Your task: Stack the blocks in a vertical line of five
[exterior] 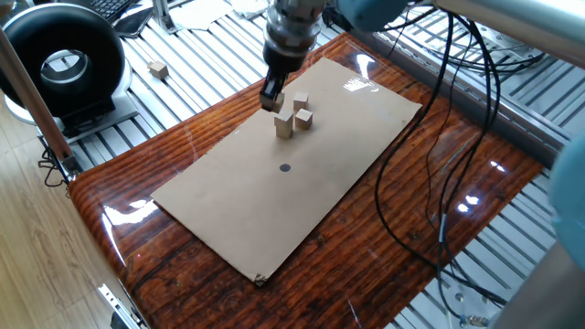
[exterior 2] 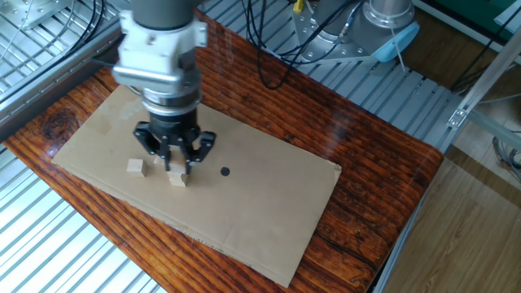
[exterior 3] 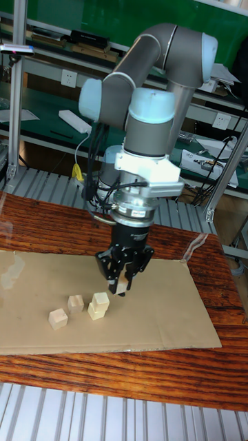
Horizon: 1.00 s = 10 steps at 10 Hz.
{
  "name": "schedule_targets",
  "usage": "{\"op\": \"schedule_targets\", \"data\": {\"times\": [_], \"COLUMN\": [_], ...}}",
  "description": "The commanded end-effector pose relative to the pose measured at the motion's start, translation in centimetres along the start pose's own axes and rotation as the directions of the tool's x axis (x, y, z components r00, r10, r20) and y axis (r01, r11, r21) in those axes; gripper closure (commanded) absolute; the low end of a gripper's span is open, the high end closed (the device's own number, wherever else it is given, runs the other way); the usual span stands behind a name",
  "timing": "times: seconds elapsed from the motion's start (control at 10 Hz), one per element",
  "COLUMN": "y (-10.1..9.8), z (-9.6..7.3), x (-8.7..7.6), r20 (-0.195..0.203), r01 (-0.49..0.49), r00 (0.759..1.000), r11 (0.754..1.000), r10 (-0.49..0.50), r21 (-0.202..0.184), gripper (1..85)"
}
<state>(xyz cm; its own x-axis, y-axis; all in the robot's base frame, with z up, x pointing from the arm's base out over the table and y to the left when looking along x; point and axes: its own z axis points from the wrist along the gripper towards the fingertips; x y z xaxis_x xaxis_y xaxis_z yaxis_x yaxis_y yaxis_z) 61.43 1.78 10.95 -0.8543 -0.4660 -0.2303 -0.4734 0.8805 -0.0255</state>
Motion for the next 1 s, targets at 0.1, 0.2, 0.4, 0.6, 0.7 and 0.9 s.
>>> {"op": "schedule_targets", "data": {"times": [0.1, 0.2, 0.4, 0.6, 0.7, 0.9], "y": [-2.3, -2.3, -2.1, -1.6, -1.4, -1.1], "z": [1.7, 1.9, 2.2, 2.2, 2.2, 2.3], "x": [1.3, 1.5, 2.2, 2.8, 2.7, 2.7], "r20": [-0.034, -0.040, -0.063, -0.085, -0.085, -0.085], "r01": [-0.081, -0.096, -0.115, -0.121, -0.134, -0.147], "r00": [0.996, 0.995, 0.991, 0.989, 0.988, 0.986], "r11": [0.997, 0.995, 0.993, 0.992, 0.990, 0.988], "r10": [0.081, 0.096, 0.114, 0.119, 0.131, 0.144], "r21": [0.000, -0.002, -0.009, -0.024, -0.033, -0.037], "gripper": [84.7, 84.7, 84.7, 84.7, 84.7, 84.7]}}
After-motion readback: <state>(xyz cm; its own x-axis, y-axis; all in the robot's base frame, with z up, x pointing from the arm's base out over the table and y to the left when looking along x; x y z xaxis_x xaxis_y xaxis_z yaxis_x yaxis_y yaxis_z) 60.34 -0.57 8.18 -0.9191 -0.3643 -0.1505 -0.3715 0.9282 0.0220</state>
